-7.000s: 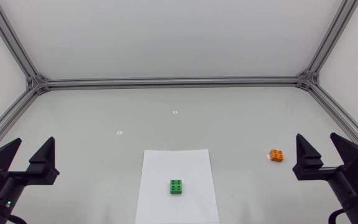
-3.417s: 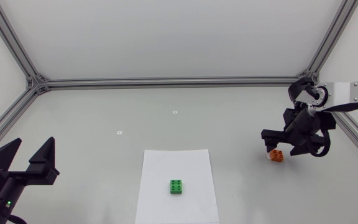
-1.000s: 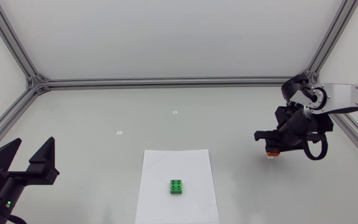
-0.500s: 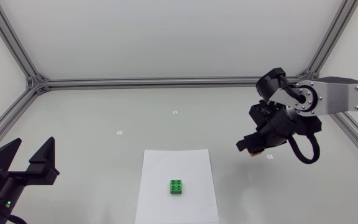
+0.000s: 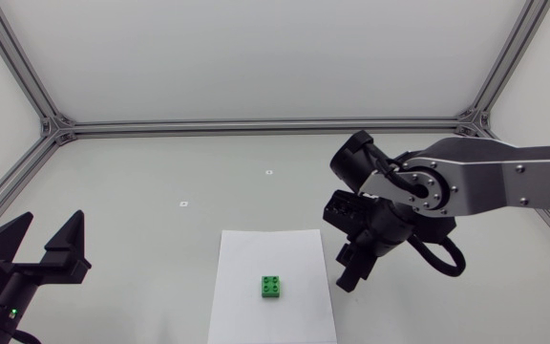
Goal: Pick up the orange 2x2 brick with the right arm and stack it on top of the green 2x2 brick in the center
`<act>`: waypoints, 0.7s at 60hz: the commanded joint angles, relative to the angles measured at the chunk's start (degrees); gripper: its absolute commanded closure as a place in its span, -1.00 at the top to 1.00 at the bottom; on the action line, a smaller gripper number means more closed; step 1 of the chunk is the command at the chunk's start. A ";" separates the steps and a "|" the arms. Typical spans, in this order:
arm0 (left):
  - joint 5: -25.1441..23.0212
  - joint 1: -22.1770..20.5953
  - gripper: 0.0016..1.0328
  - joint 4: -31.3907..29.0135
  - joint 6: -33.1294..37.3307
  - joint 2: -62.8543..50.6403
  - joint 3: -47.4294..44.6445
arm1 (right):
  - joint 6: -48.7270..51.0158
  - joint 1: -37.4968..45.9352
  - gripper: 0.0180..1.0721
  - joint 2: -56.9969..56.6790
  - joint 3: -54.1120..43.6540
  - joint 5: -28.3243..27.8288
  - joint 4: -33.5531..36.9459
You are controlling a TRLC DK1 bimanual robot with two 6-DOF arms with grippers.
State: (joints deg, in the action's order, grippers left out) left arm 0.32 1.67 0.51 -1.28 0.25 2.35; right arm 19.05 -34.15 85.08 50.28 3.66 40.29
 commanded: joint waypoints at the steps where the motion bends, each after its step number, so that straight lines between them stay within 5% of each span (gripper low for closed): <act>1: -0.23 0.09 0.92 -0.87 0.75 0.45 -2.35 | 2.31 -2.59 -0.39 0.26 0.52 -0.23 2.16; 42: -0.23 0.09 0.92 -0.87 0.75 0.45 -2.35 | 12.33 -17.88 -0.40 12.13 13.44 -3.92 3.48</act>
State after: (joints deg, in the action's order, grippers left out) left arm 0.32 1.67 0.51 -1.28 0.25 2.35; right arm 29.28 -51.29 94.80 61.80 0.03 43.46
